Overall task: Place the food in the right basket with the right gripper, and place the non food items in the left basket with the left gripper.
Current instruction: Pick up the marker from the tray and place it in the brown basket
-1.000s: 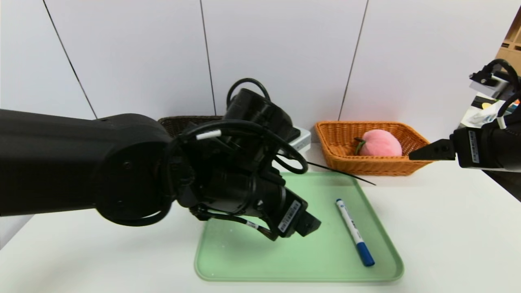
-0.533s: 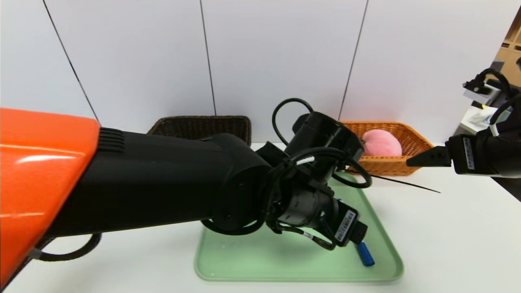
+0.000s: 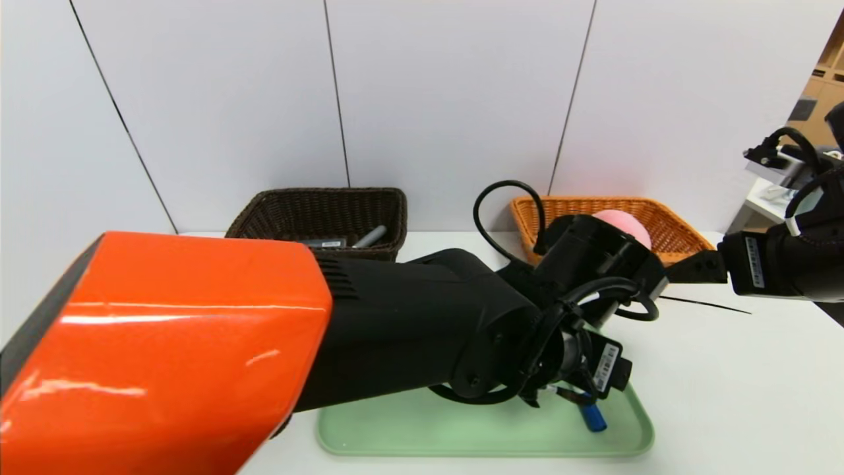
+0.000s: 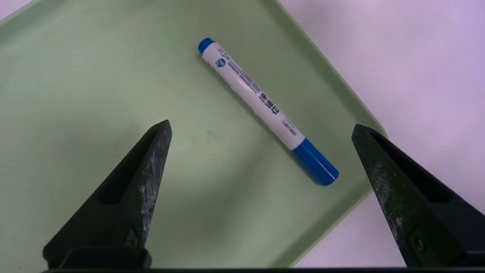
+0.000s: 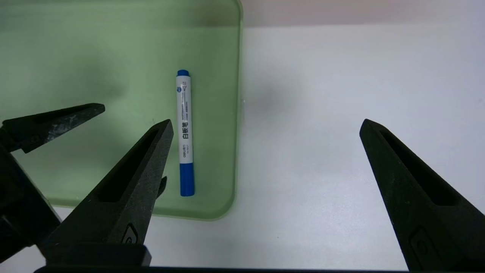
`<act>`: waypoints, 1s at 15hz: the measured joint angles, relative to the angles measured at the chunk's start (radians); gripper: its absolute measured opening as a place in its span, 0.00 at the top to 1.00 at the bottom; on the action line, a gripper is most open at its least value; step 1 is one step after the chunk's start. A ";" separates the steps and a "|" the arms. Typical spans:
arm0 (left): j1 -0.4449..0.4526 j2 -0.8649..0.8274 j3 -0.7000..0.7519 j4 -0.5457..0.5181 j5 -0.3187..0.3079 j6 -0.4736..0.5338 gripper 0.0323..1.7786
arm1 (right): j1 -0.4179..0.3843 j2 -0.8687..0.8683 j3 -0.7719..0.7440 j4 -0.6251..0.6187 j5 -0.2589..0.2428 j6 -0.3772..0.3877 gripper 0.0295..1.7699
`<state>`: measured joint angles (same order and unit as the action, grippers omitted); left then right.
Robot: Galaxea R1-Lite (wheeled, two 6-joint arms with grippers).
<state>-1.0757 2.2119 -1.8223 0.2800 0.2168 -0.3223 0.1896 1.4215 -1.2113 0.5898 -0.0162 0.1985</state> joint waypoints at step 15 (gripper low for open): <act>-0.069 0.176 -0.146 -0.003 0.363 -0.041 0.05 | -0.004 0.000 0.029 -0.004 0.001 0.001 0.04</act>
<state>-1.1445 2.3877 -1.9681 0.2766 0.5802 -0.3636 0.1851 1.4211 -1.1819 0.5853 -0.0147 0.1996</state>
